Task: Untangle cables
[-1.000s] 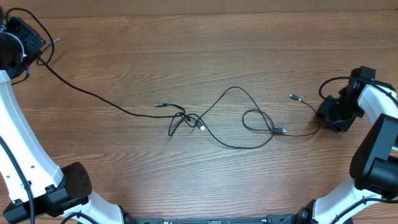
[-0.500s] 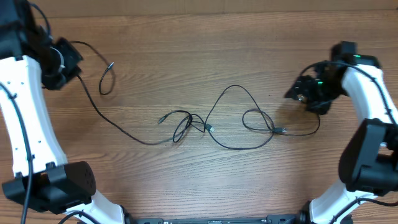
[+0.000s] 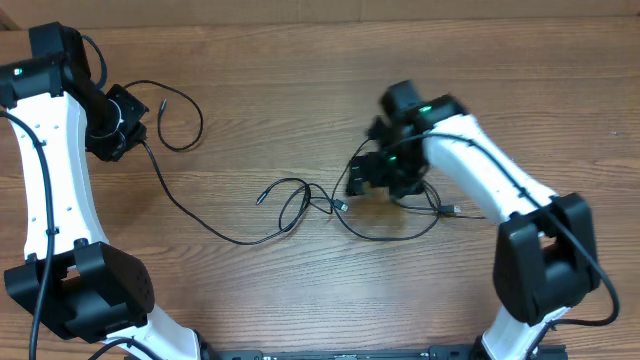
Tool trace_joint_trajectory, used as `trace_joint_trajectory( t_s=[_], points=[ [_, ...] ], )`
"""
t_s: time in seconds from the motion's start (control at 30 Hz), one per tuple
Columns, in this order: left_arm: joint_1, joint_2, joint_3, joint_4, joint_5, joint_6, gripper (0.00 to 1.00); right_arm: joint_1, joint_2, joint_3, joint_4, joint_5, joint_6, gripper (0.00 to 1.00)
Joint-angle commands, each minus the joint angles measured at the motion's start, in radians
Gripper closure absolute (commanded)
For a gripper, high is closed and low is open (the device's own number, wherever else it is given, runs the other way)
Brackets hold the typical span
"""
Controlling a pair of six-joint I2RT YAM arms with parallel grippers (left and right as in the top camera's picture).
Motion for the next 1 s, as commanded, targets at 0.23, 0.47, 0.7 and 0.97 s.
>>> trace_joint_trajectory(
  t_s=[0.23, 0.47, 0.7, 0.97],
  points=[
    [-0.006, -0.005, -0.005, 0.001, -0.028, 0.001, 0.96, 0.206, -0.029, -0.076, 0.163, 0.135, 0.014, 0.21],
    [-0.006, -0.005, -0.005, -0.005, -0.027, 0.032, 0.96, 0.222, -0.029, -0.249, 0.343, 0.266, -0.018, 0.33],
    [-0.006, -0.005, -0.005, -0.004, -0.034, 0.089, 0.96, 0.174, -0.042, -0.218, 0.300, 0.378, 0.003, 0.96],
    [0.083, -0.005, -0.005, -0.016, -0.384, 0.132, 0.96, -0.164, -0.089, -0.118, 0.119, 0.671, 0.071, 0.96]
  ],
)
